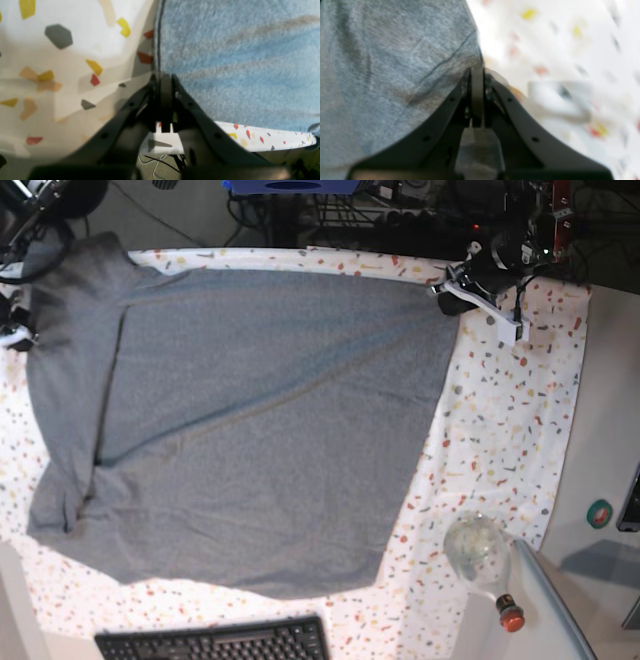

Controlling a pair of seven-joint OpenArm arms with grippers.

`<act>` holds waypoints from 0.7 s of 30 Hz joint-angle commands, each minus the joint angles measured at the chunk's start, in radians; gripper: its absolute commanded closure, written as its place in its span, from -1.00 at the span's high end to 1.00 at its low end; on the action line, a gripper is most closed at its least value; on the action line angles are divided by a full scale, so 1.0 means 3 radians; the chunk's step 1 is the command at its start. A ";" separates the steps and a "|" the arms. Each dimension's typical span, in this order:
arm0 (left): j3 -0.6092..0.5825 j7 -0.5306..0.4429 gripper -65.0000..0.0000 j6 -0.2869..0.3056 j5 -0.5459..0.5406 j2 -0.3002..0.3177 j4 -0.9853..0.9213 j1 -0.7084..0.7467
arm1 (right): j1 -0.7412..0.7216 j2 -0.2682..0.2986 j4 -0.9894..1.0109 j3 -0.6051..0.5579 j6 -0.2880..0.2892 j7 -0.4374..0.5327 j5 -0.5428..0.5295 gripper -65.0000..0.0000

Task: Layout the t-shirt on the table in an organized manner, then fold the t-shirt properly
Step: 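Hold the shirt corners and pull them apart to smooth it flat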

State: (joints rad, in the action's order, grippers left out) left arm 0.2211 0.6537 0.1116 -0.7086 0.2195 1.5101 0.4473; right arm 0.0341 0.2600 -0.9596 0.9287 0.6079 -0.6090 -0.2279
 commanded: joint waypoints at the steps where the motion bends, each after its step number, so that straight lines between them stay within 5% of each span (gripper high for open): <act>1: 0.0018 -0.0049 -1.00 0.0030 -0.0029 0.0033 0.0063 0.0015 | 0.0083 0.0067 -0.0093 0.0119 -0.0050 -0.0121 0.0097 -1.00; 9: -0.0013 -0.0049 -1.00 0.0030 -0.0029 0.0028 0.0063 0.0010 | 0.0405 -0.0312 -0.0967 0.0298 -0.0070 -0.0187 0.0113 -1.00; 13: -0.0013 -0.0049 -1.00 0.0030 -0.0029 0.0028 0.0063 0.0005 | 0.0400 -0.0337 -0.0972 0.0303 -0.0075 -0.0187 0.0113 -1.00; 17: 0.0018 -0.0049 -1.00 0.0030 -0.0029 0.0033 0.0063 0.0015 | 0.0421 -0.0342 -0.1003 0.0303 -0.0459 -0.0177 0.0113 -1.00; 21: 0.0018 -0.0049 -1.00 0.0030 -0.0029 0.0038 0.0063 0.0051 | 0.0426 -0.0342 -0.1008 0.0308 -0.0541 -0.0182 0.0113 -1.00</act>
State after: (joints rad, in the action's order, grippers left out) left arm 0.2207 0.6533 0.1120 -0.7090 0.2199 1.5101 0.4580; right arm 0.1627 0.1345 -1.2419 1.0149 0.4522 -0.6815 -0.1837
